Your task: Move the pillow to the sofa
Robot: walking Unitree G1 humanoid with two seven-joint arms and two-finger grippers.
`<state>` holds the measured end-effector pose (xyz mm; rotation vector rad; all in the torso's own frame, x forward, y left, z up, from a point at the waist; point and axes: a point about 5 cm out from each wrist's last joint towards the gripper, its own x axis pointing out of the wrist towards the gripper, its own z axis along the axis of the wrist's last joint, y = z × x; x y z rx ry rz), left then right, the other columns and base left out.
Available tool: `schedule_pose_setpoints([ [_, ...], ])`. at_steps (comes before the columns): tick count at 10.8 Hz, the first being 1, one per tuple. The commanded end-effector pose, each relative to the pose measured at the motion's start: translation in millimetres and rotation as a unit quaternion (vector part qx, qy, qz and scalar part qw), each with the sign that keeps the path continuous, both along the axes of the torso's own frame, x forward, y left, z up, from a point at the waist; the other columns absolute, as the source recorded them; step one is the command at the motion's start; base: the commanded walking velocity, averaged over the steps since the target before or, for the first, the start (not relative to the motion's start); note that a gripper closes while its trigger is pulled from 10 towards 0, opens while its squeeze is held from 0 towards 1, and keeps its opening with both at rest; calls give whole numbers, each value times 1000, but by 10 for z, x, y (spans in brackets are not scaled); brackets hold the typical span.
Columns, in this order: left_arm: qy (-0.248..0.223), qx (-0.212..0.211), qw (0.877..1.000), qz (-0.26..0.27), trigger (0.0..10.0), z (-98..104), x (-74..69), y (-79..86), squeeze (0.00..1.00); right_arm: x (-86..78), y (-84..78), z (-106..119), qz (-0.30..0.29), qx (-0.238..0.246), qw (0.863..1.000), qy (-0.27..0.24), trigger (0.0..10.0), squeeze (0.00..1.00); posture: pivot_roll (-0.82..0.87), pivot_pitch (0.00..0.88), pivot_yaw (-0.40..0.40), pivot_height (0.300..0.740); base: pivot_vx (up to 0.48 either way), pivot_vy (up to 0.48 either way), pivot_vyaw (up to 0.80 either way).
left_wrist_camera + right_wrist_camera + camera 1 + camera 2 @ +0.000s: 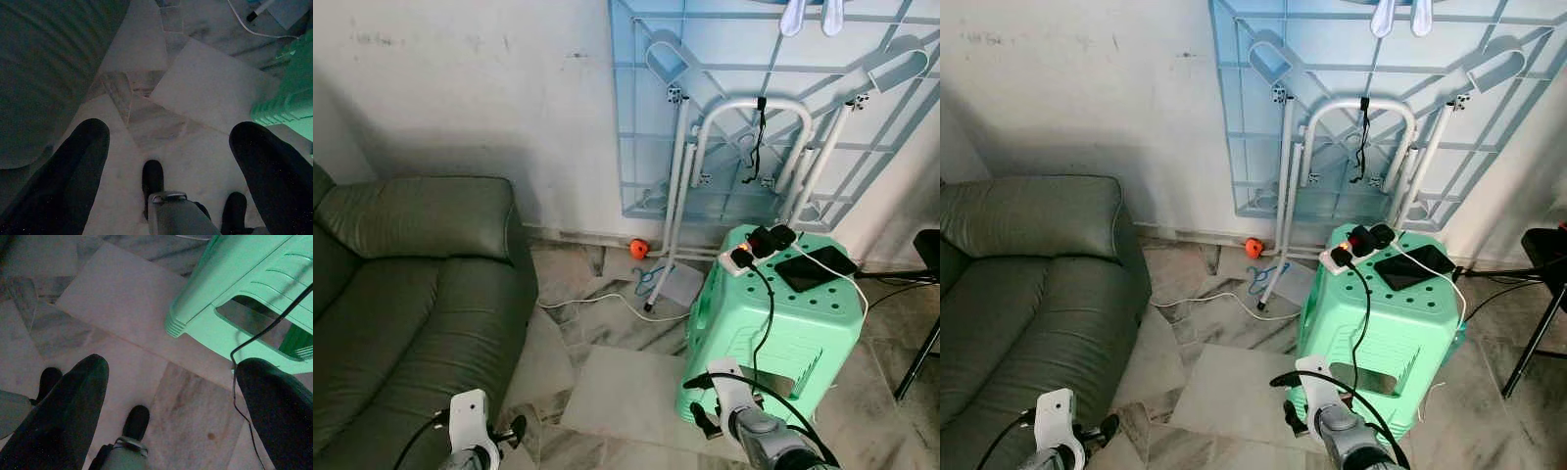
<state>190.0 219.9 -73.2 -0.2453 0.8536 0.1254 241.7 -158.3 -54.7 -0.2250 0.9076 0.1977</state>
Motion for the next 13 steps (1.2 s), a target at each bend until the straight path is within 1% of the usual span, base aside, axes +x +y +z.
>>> schedule_pose_setpoints([
  [1,19,54,993,107,10000,-1,-67,200,0,352,-245,293,16,-21,999,-41,10000,0,-79,0,-13,740,0,0,0],
  [2,27,47,992,117,10000,-34,-135,202,0,344,-182,278,13,-6,999,-38,10000,0,-74,0,-12,740,0,0,0],
  [3,36,39,989,138,10000,-73,-252,249,0,356,-47,275,4,19,999,-43,10000,0,-55,0,18,740,0,0,0],
  [4,37,26,989,143,10000,-89,-277,229,0,328,8,247,13,19,999,-36,10000,0,-61,0,35,740,0,0,0],
  [5,42,20,990,135,10000,-94,-274,213,0,293,60,214,4,17,999,-39,10000,0,-50,0,35,740,0,0,0],
  [6,44,28,988,145,10000,-90,-290,255,0,243,80,175,15,8,999,-36,10000,0,-31,0,39,740,0,0,0],
  [7,57,60,989,120,10000,-96,-314,273,0,143,35,100,27,-11,999,-23,10000,0,-27,0,54,740,0,0,0],
  [8,55,48,991,116,10000,-105,-318,244,0,60,-48,44,17,-27,999,-13,10000,0,-27,0,56,740,0,0,0],
  [9,59,47,989,126,10000,-110,-343,266,0,21,-69,19,20,-33,999,-9,10000,0,-38,0,53,740,0,0,0],
  [10,73,53,987,131,10000,-133,-403,279,0,10,-80,10,34,-49,998,-3,10000,0,-48,0,51,740,0,0,0],
  [13,75,54,987,129,10000,-138,-412,276,0,7,-82,8,36,-51,998,-1,10000,0,-50,0,51,740,0,0,0],
])
